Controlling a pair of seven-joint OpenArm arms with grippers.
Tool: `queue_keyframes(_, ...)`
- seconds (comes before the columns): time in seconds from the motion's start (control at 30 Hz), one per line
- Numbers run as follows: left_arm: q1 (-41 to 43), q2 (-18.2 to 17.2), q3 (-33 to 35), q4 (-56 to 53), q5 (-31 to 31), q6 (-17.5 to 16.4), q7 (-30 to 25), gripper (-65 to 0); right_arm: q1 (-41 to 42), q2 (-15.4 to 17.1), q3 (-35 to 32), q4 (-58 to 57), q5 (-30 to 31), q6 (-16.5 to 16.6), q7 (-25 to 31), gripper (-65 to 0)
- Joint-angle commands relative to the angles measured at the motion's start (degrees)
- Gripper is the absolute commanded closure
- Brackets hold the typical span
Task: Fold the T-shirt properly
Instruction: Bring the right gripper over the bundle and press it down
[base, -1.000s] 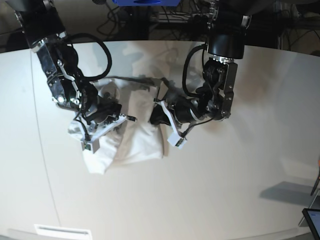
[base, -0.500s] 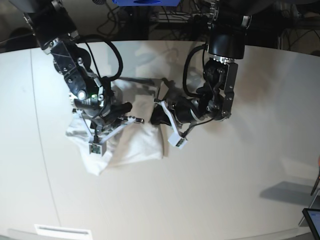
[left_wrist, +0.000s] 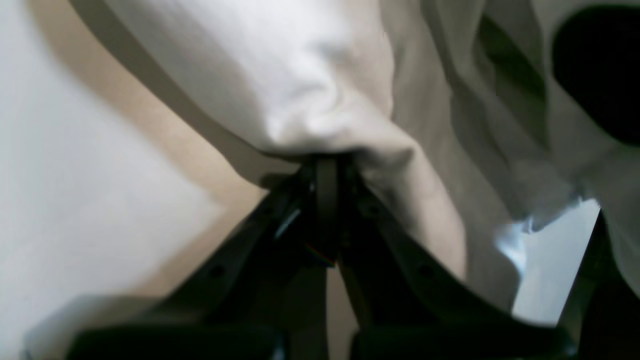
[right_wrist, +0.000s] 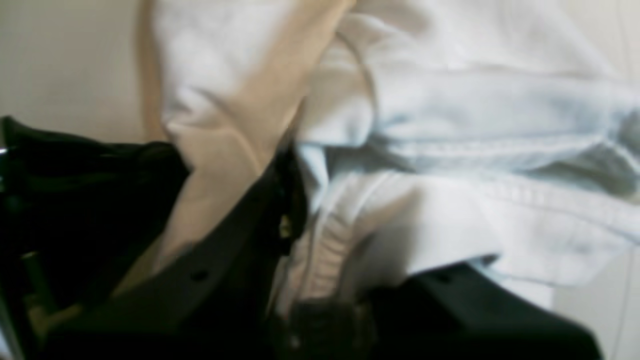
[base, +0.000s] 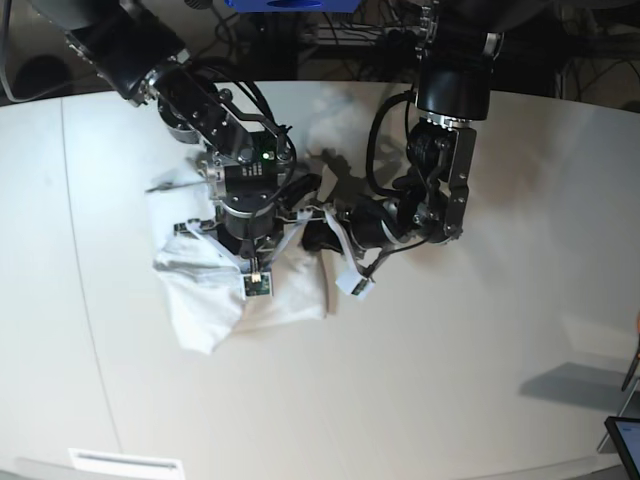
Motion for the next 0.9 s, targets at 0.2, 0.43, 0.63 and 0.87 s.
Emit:
queue_keyframes(0.2,-1.3,0.0,0.2,0.8,-1.2,-0.5,-0.8,0.0,1.0,-0.6,-5.6,-2.1,-9.3,-0.3,1.5,-0.9)
queue_keyframes(0.43,-1.3,0.2,0.0,0.7,-1.2,-0.5,-0.8,0.0,0.9,-1.9,-8.0,-2.1,-15.6,0.0,1.6,-6.8)
queue_keyframes(0.63,-1.3,0.0,-0.2,0.7,-1.2,-0.5,-0.8,0.0,0.8,-2.4,-11.3,-2.0,-15.5,0.1,1.6,-11.9)
queue_keyframes(0.87,-2.1,0.2,-0.2,-1.5,-1.2,-0.5,-0.9,0.0,0.8,-2.4,-15.3,-1.9,-15.2,1.8,1.3,-22.6)
